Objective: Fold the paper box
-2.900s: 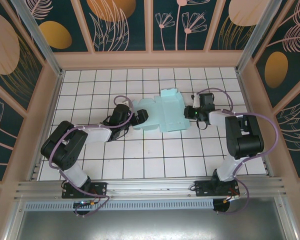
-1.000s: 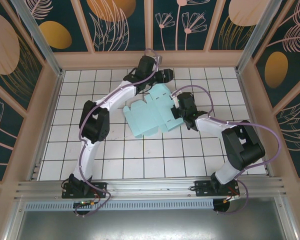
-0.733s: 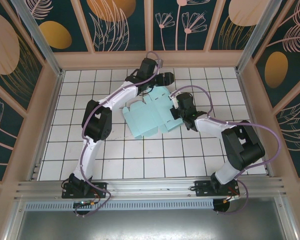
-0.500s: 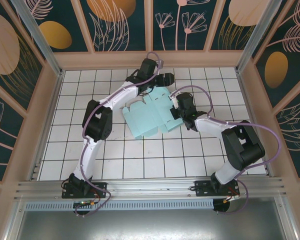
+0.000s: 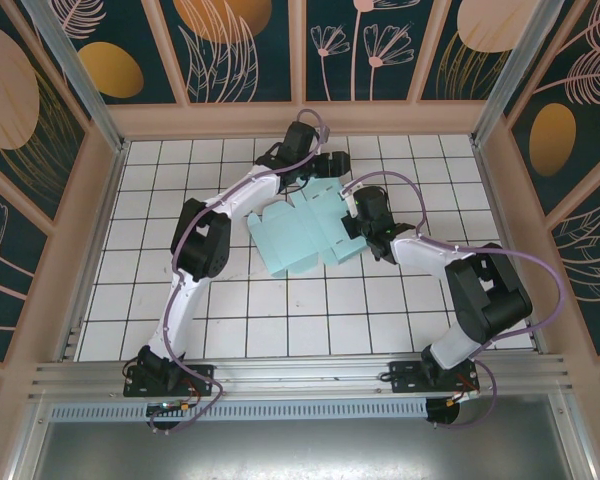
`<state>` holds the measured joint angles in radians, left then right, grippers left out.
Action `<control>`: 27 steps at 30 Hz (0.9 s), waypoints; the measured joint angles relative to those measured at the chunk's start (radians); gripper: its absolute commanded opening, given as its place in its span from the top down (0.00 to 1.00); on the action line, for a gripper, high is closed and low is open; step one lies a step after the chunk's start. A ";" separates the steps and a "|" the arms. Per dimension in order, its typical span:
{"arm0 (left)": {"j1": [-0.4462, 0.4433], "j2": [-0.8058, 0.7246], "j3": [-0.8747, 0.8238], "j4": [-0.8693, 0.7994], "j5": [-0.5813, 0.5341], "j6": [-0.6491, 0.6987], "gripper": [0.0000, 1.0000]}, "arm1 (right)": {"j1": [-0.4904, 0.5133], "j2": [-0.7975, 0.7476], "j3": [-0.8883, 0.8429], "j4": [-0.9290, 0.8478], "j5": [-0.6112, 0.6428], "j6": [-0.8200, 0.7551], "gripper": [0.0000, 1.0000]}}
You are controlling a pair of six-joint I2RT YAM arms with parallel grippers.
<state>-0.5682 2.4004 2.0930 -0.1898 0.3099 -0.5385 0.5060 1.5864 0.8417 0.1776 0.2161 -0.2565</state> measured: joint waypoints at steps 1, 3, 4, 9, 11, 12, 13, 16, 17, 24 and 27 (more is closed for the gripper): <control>0.000 0.000 0.000 -0.001 0.003 0.005 0.26 | 0.000 0.000 0.000 0.000 0.000 0.000 1.00; 0.000 0.000 0.000 -0.002 0.006 0.022 0.26 | 0.000 0.000 0.000 -0.001 0.000 0.000 1.00; 0.000 0.000 -0.002 -0.001 0.006 0.033 0.25 | 0.001 0.000 0.000 -0.001 0.000 0.000 1.00; 0.000 0.000 -0.006 -0.005 0.000 0.106 0.12 | 0.008 0.000 0.000 -0.001 0.000 -0.005 1.00; 0.000 0.000 -0.005 -0.011 -0.005 0.132 0.12 | 0.013 0.000 0.000 -0.002 0.000 -0.008 1.00; 0.000 0.000 -0.004 -0.014 -0.005 0.142 0.13 | 0.015 0.000 0.000 -0.002 0.000 -0.008 1.00; 0.000 0.000 -0.004 -0.018 -0.002 0.153 0.14 | 0.016 0.000 0.000 -0.002 0.000 -0.008 1.00; 0.000 0.000 -0.004 -0.022 0.009 0.180 0.16 | 0.018 0.000 0.000 -0.003 0.000 -0.011 1.00; 0.000 0.000 -0.004 -0.025 0.016 0.187 0.17 | 0.018 0.000 0.000 -0.004 0.000 -0.012 1.00; 0.000 -0.002 -0.008 -0.064 0.052 0.223 0.31 | 0.018 0.001 0.000 -0.017 0.014 -0.018 1.00; 0.000 -0.017 -0.033 -0.079 0.055 0.224 0.34 | 0.018 0.007 0.000 -0.017 0.023 -0.019 1.00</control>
<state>-0.5682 2.3836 2.0602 -0.2687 0.3645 -0.3149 0.5240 1.5932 0.8421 0.1608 0.2390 -0.2752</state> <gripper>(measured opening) 0.678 0.051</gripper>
